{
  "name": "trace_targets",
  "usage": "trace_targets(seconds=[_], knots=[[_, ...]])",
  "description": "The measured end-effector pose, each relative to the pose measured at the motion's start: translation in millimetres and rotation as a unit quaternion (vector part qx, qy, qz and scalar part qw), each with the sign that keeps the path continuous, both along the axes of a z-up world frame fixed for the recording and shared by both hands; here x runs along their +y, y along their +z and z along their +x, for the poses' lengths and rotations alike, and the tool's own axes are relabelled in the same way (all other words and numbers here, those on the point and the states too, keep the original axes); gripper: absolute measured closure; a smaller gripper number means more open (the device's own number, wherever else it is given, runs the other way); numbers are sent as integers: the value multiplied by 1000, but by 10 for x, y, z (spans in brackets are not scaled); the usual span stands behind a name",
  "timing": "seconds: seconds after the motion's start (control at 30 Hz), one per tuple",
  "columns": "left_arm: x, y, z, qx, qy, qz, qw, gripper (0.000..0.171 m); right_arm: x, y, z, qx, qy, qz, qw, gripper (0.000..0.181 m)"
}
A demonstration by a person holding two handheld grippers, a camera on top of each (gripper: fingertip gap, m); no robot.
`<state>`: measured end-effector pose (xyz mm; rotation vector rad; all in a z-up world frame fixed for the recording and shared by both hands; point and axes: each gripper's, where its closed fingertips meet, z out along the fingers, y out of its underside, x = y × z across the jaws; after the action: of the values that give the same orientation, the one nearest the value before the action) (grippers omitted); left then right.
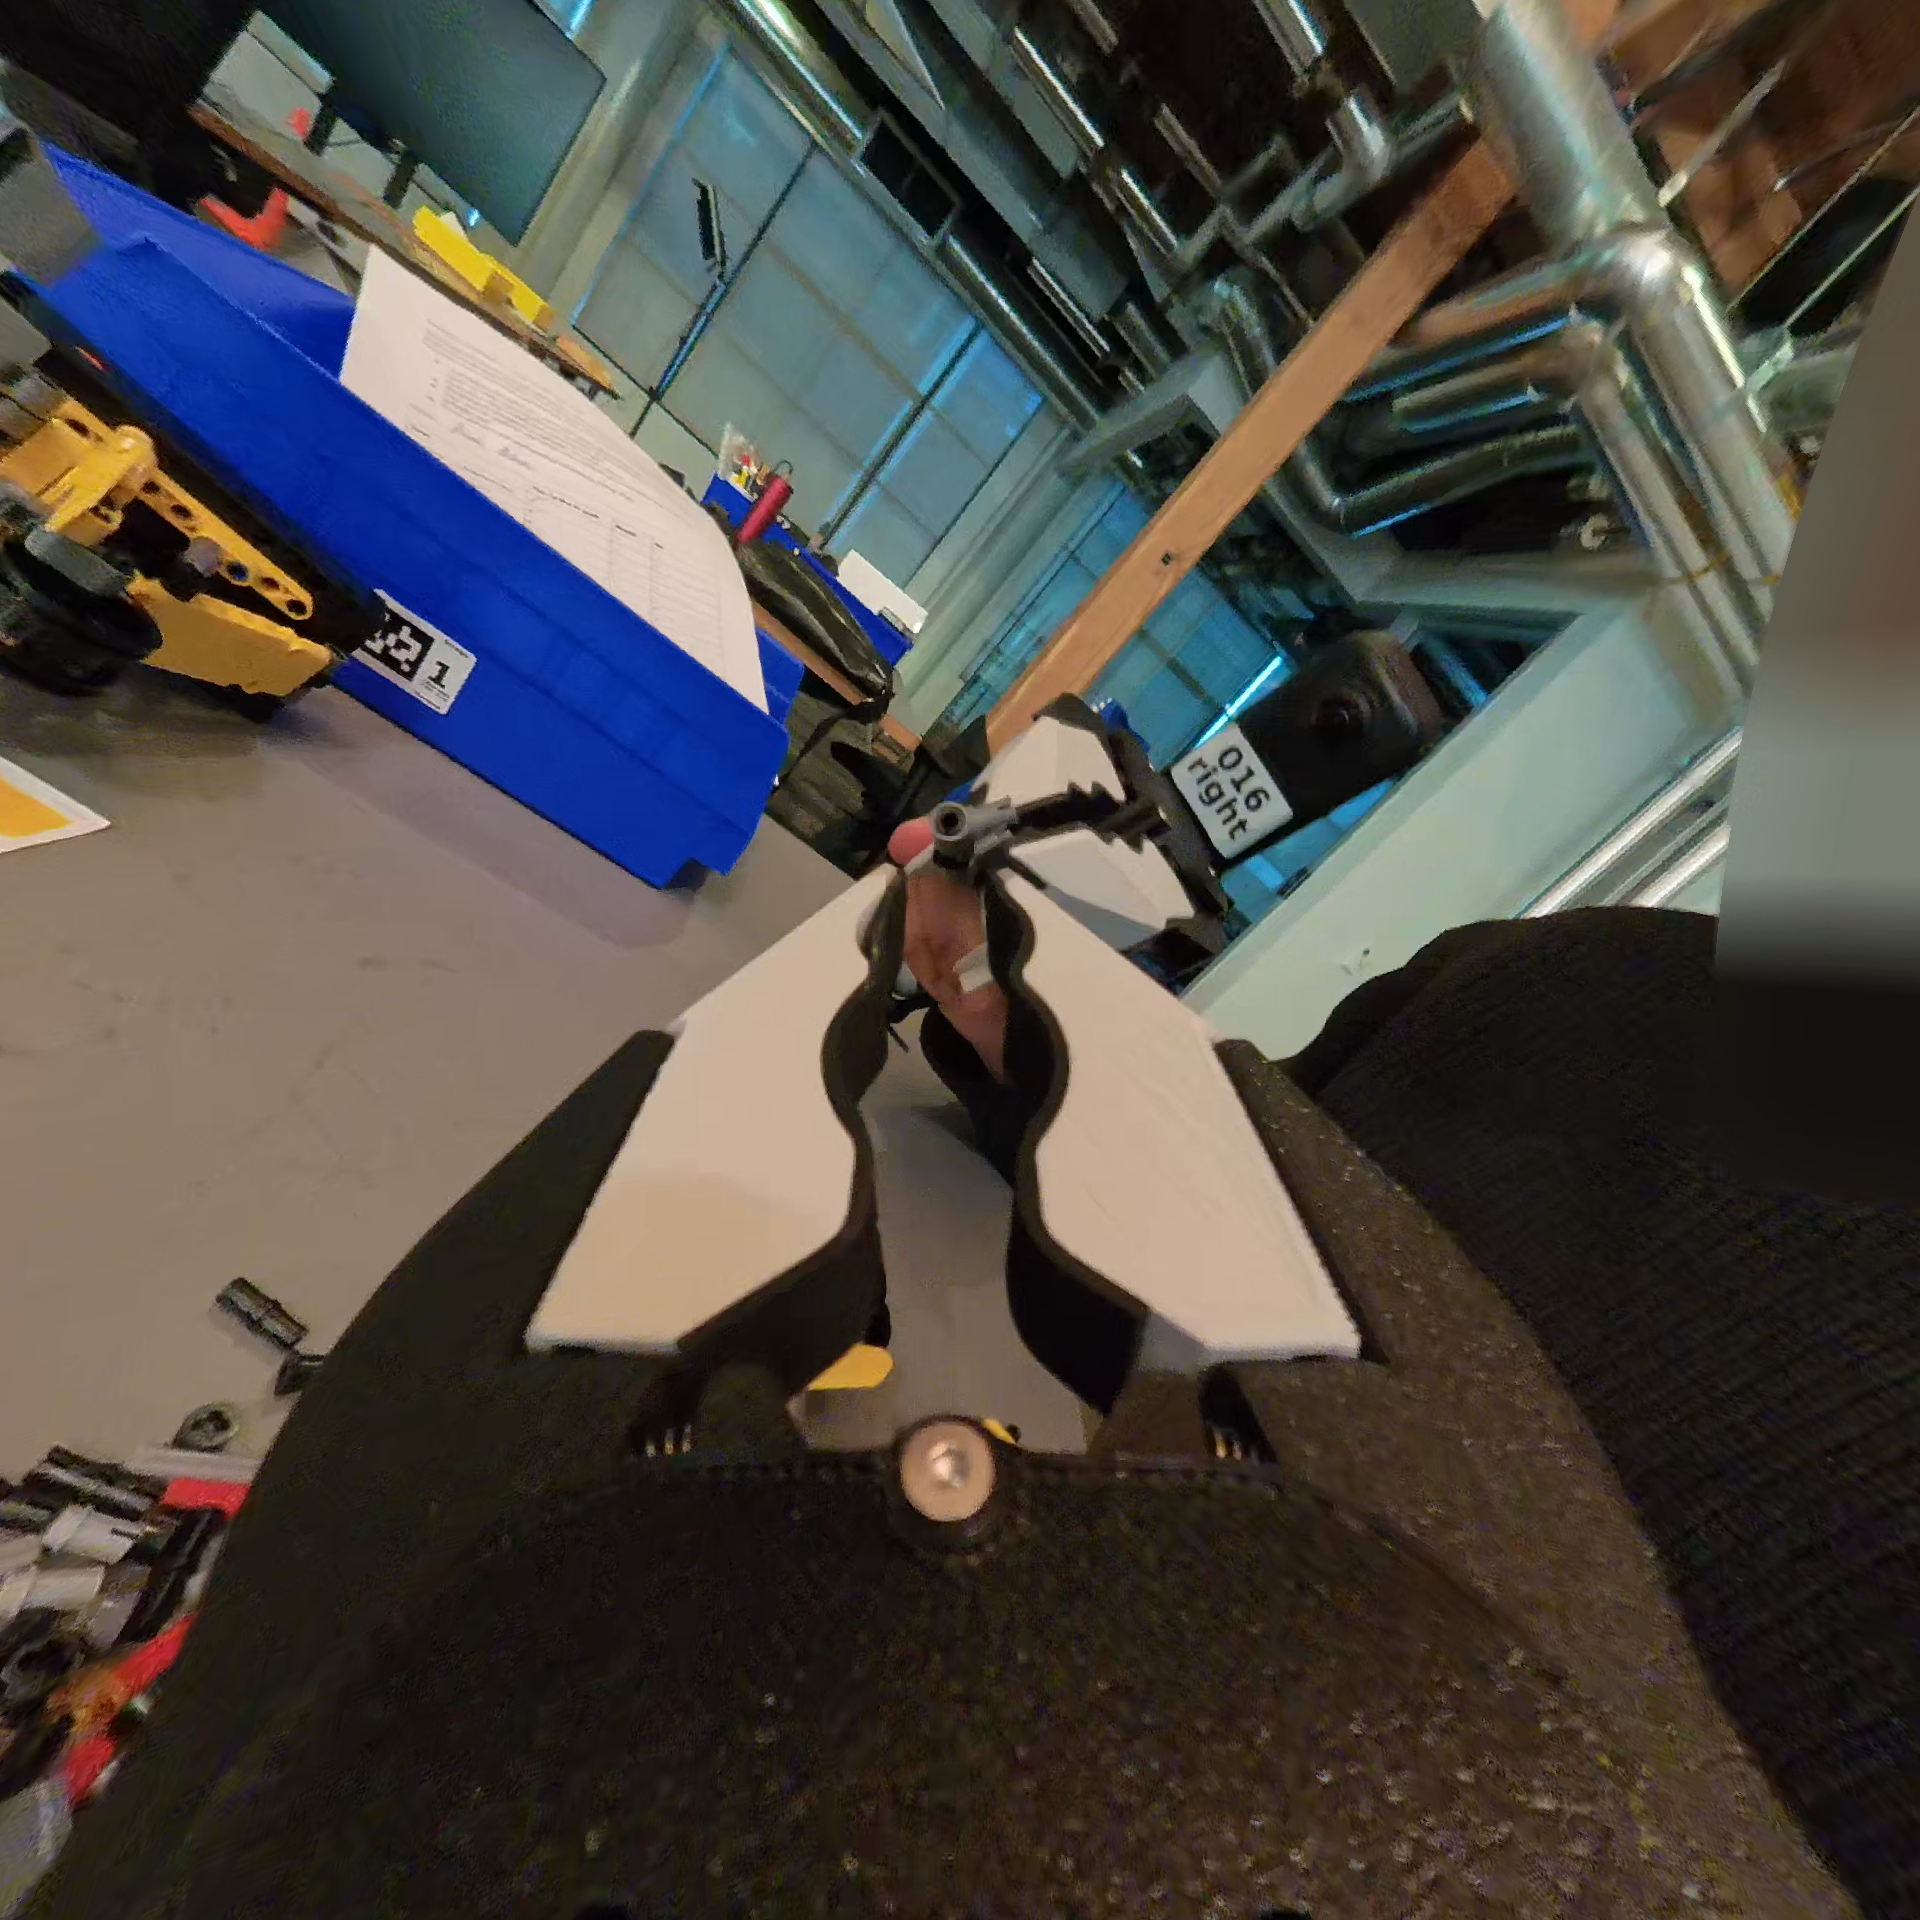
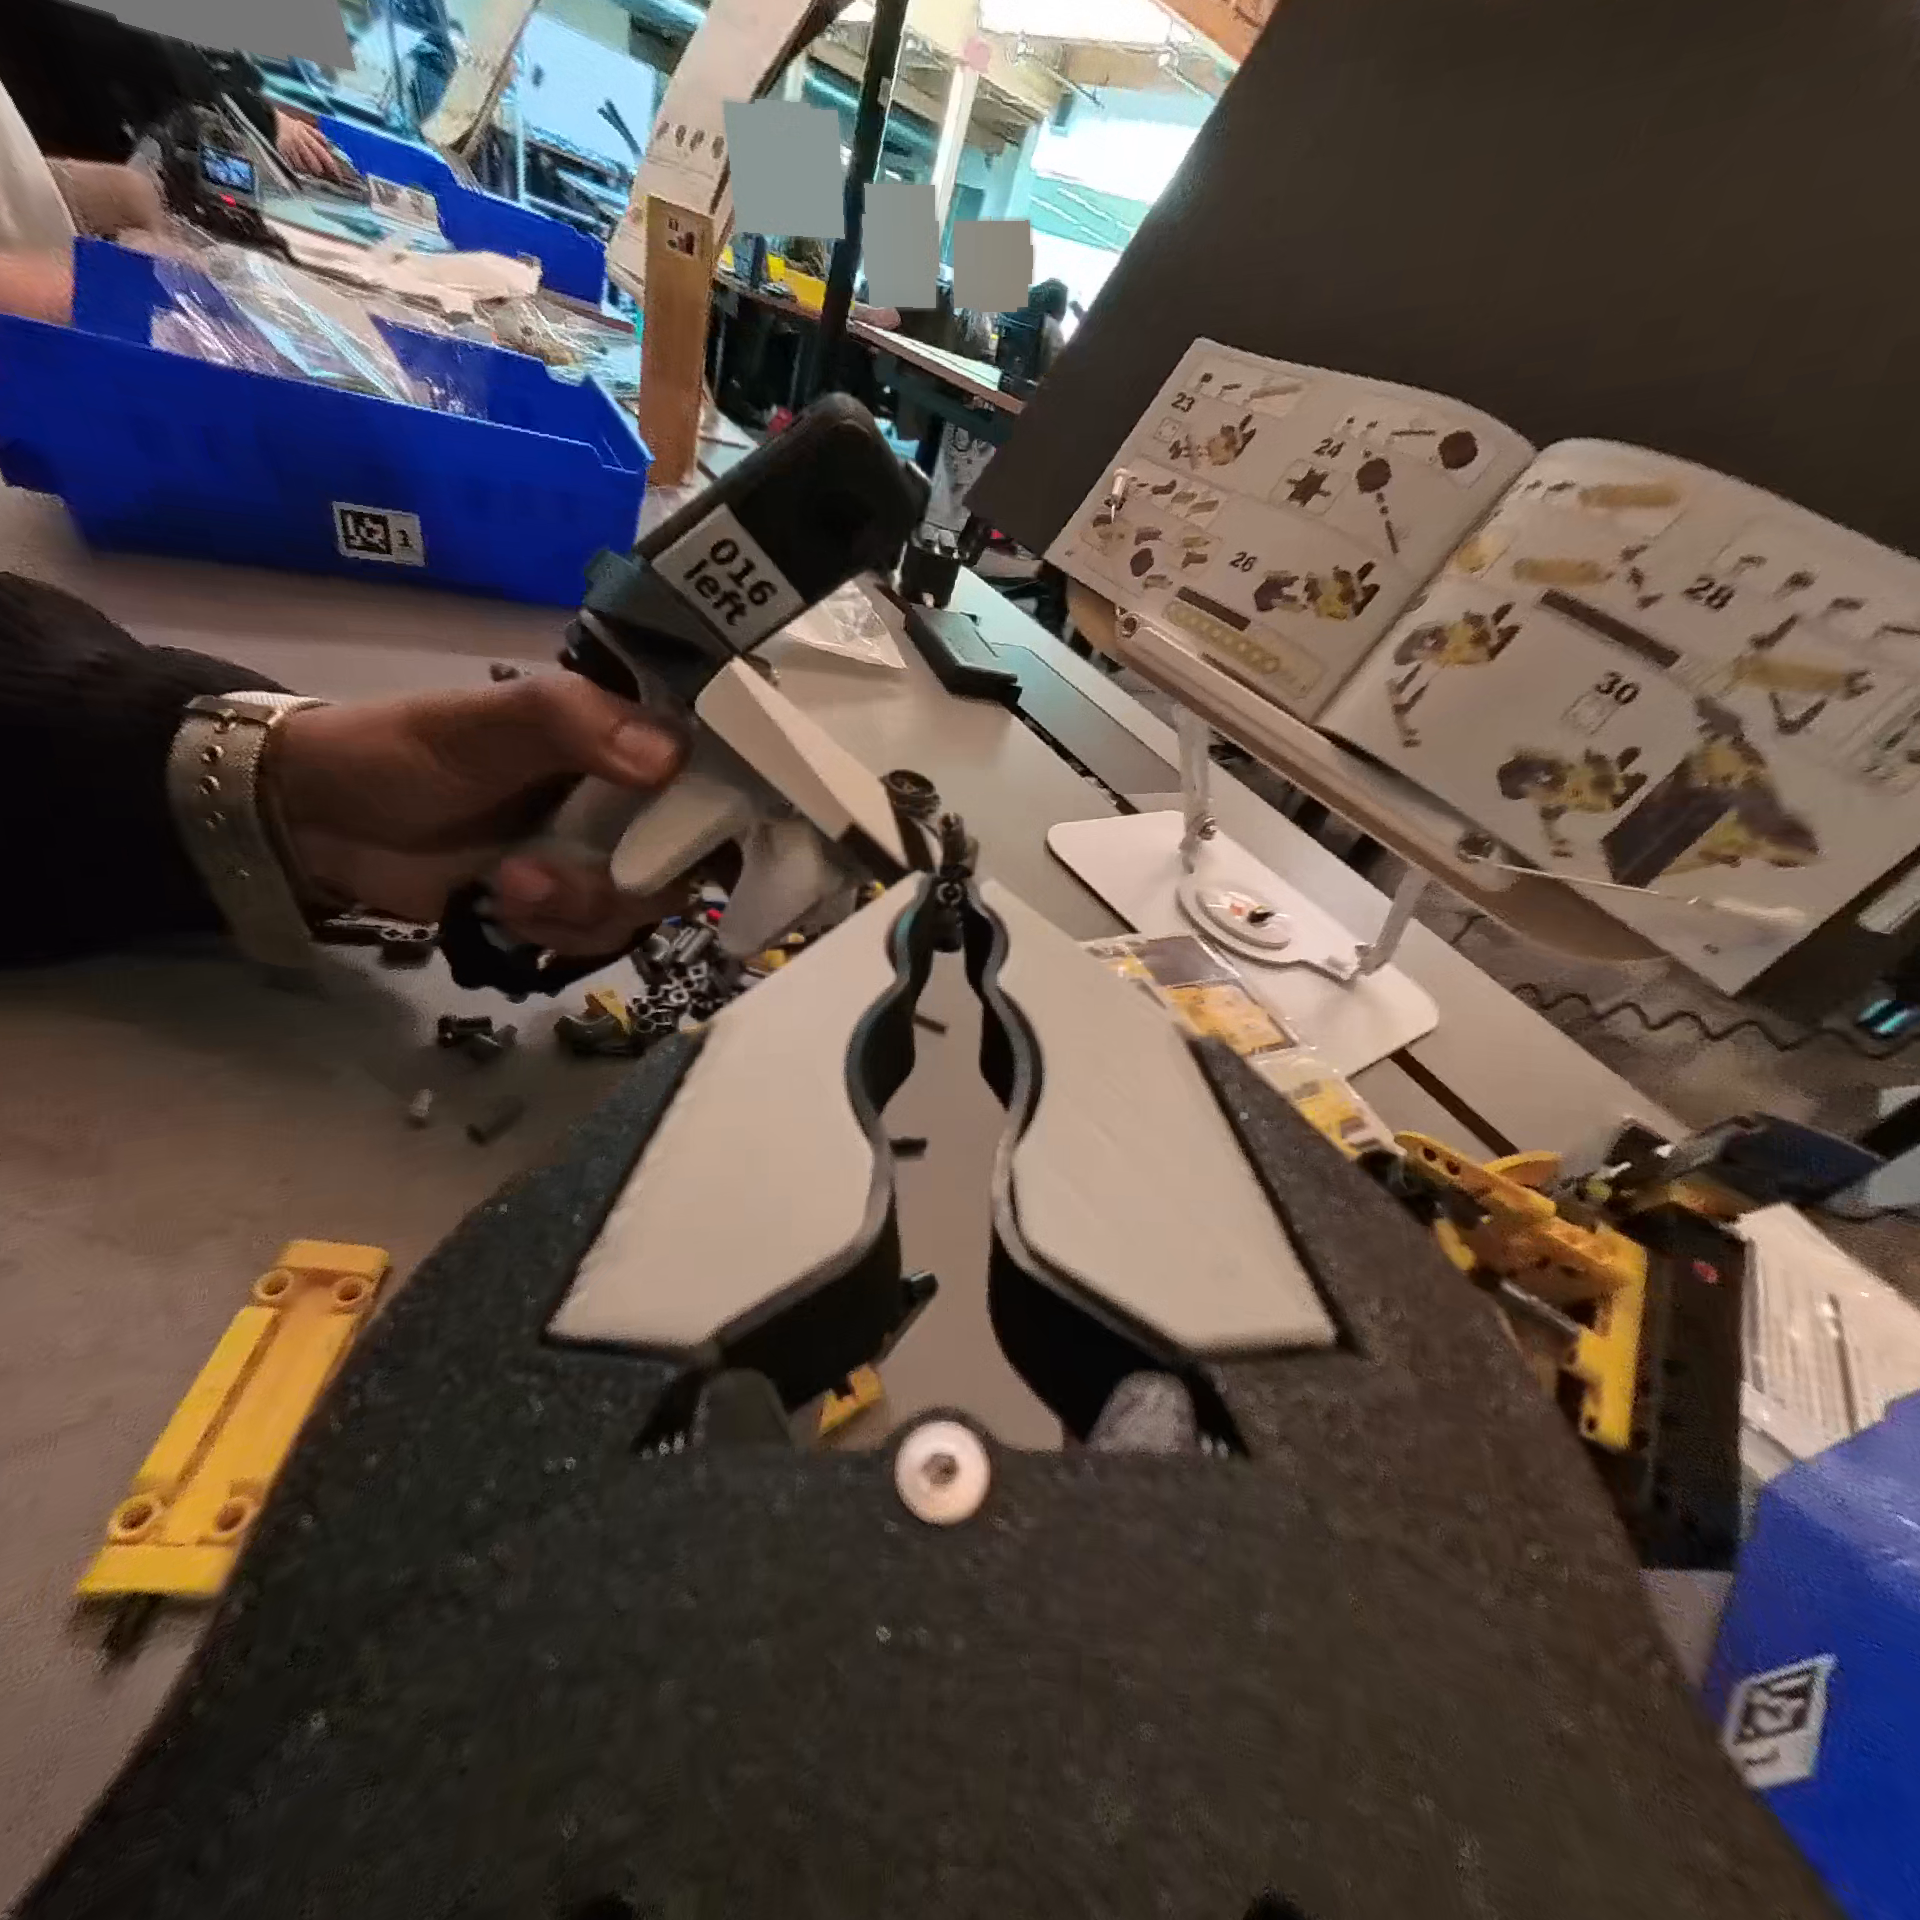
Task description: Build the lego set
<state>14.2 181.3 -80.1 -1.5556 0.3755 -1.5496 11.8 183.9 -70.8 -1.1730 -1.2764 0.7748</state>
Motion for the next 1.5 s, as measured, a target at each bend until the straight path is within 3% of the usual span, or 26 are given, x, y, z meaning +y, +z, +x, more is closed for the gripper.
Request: trace_targets(seconds=[0.37,0.5,0.83,1.1,1.33,1.5], knots=[[-29,17,0,9,-8,13,1000,168,-67,-45,-22,0,36,-15,999,177],[2,56,-58,-4,10,14,1000,168,-23,-106,-49,-11,22,-7,1000,167],[19,37,-64,-2,14,7,1000,168,-11,-96,-57,0,20,-11,1000,174],[61,-3,-59,-13,30,-17,999,168,36,-132,-56,-34,-31,101,994,174],[91,-42,-74,-25,36,-42,998,168,63,-164,-72,-79,-92,244,962,174],[79,-21,-74,-26,33,-36,998,167,47,-137,-68,-50,-63,152,985,175]])
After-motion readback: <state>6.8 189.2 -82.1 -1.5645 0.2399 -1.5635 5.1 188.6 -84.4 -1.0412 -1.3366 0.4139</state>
